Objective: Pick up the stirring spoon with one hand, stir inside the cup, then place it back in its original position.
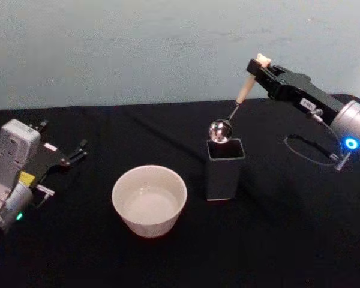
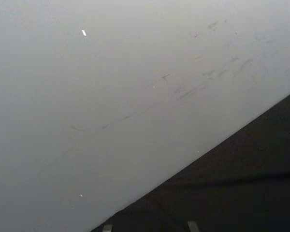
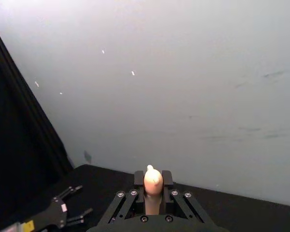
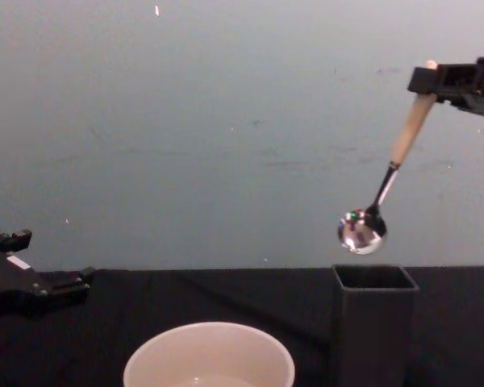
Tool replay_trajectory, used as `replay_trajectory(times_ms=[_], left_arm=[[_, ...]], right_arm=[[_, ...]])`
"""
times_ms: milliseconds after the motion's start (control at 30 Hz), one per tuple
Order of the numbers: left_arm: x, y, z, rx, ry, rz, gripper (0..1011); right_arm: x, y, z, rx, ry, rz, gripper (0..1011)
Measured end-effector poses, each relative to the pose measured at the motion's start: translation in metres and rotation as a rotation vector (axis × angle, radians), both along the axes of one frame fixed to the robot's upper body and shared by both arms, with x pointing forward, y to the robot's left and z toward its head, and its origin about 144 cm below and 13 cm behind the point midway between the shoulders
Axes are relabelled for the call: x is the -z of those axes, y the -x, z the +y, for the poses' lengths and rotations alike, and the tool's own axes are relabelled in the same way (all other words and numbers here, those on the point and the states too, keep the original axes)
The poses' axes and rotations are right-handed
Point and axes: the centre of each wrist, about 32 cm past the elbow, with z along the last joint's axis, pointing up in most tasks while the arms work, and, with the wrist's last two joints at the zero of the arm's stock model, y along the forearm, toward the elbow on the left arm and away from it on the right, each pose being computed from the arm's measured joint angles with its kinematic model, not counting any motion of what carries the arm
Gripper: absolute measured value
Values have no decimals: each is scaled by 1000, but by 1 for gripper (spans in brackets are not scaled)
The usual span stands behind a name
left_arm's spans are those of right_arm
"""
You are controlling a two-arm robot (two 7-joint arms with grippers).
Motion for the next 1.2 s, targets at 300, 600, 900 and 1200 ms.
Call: replay_trajectory(times_ms=[300, 600, 900, 1200], left_arm=[[0, 0, 0, 0, 0, 0, 1001], [0, 0, 0, 0, 0, 0, 1001], [0, 0, 0, 0, 0, 0, 1001], [0, 0, 0, 0, 0, 0, 1002]], right_arm=[[10, 2, -7, 19, 34, 3, 211], [24, 0, -2, 29, 65, 37, 211], [38, -2, 3, 30, 101, 69, 211], [51, -4, 6, 38, 136, 93, 211]])
